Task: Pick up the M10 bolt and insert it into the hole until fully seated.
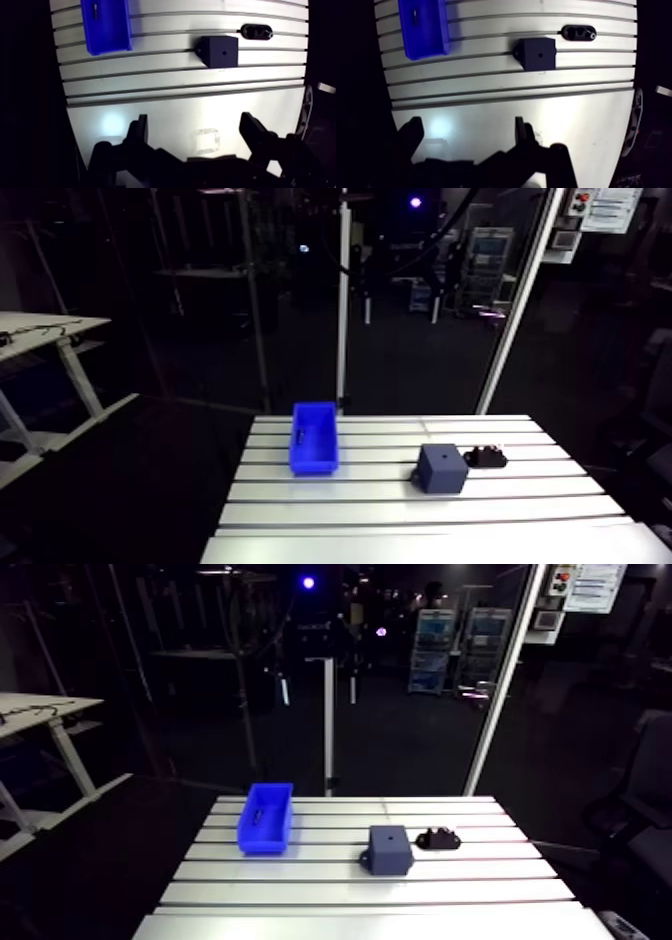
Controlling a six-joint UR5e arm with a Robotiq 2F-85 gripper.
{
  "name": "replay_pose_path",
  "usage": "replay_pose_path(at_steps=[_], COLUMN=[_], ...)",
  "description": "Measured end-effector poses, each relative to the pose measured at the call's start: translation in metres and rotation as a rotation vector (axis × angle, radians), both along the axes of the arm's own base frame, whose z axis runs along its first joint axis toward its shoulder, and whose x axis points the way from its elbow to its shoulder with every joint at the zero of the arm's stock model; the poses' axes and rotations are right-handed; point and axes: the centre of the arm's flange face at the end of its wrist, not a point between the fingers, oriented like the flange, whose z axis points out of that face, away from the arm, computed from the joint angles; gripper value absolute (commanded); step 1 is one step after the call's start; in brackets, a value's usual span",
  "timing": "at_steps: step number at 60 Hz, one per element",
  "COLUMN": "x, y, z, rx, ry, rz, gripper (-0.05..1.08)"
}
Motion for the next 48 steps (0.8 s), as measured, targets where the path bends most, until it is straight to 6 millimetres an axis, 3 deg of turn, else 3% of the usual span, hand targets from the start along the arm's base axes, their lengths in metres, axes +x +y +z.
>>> replay_pose_path(at_steps=[19, 48], x=[-0.022, -0.034], y=[-0.002, 0.002], z=[-0.014, -0.014], rx=[-0.01, 0.001], ry=[-0.024, -0.018], rz=[0.063, 0.075], gripper=[0.01, 0.01])
